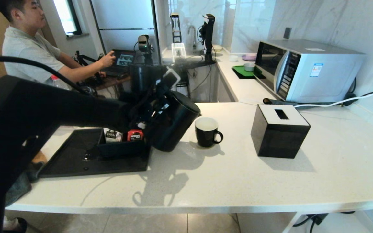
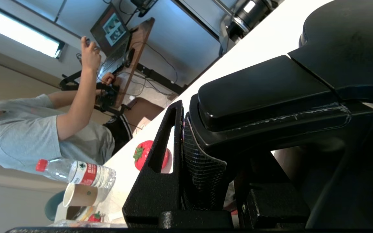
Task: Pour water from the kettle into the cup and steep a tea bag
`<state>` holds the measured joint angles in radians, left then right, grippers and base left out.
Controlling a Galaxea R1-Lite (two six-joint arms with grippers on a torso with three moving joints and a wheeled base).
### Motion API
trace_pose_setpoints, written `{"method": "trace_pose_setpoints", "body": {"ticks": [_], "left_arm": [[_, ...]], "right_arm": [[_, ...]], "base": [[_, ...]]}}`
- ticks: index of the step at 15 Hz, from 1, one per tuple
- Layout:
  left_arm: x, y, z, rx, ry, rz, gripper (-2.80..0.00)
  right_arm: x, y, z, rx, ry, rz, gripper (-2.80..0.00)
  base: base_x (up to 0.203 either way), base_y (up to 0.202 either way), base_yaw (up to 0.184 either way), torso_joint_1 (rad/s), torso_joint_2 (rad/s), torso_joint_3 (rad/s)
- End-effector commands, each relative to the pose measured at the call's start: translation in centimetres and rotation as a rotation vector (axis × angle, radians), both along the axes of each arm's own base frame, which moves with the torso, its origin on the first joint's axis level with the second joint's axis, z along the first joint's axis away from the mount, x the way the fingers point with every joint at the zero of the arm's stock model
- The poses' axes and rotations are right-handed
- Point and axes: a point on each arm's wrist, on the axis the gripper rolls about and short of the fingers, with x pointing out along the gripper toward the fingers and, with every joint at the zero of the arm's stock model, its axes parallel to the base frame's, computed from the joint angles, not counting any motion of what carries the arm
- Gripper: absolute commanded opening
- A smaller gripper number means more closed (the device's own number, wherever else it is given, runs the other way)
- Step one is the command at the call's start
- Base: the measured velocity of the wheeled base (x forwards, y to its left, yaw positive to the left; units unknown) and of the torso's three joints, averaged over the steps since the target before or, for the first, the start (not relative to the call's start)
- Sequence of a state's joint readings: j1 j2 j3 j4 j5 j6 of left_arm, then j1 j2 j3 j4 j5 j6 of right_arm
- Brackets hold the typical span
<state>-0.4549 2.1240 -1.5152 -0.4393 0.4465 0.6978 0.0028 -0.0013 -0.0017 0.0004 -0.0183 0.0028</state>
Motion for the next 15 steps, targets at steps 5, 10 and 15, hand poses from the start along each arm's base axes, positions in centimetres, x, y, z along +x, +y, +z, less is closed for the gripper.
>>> {"method": "trace_pose_setpoints", "body": {"ticks": [5, 10, 15], "left_arm": [[0.9, -0.4, 0.6, 0.054, -0.030, -0.007, -2.80], [1.4, -0.6, 0.9, 0.098, -0.042, -0.020, -2.80], [1.9, -0.9, 0.9, 0.125, -0.044, -0.043, -2.80]], "right_arm": [[0.0, 0.0, 0.0, 0.000, 0.001, 0.000, -2.80], [0.0, 0.0, 0.0, 0.000, 0.001, 0.000, -2.80], [0.0, 0.0, 0.0, 0.000, 0.001, 0.000, -2.80]], "base": [[0.000, 0.000, 0.000, 0.000, 0.00, 0.000], [0.000, 0.000, 0.000, 0.000, 0.00, 0.000], [0.000, 0.000, 0.000, 0.000, 0.00, 0.000]]}}
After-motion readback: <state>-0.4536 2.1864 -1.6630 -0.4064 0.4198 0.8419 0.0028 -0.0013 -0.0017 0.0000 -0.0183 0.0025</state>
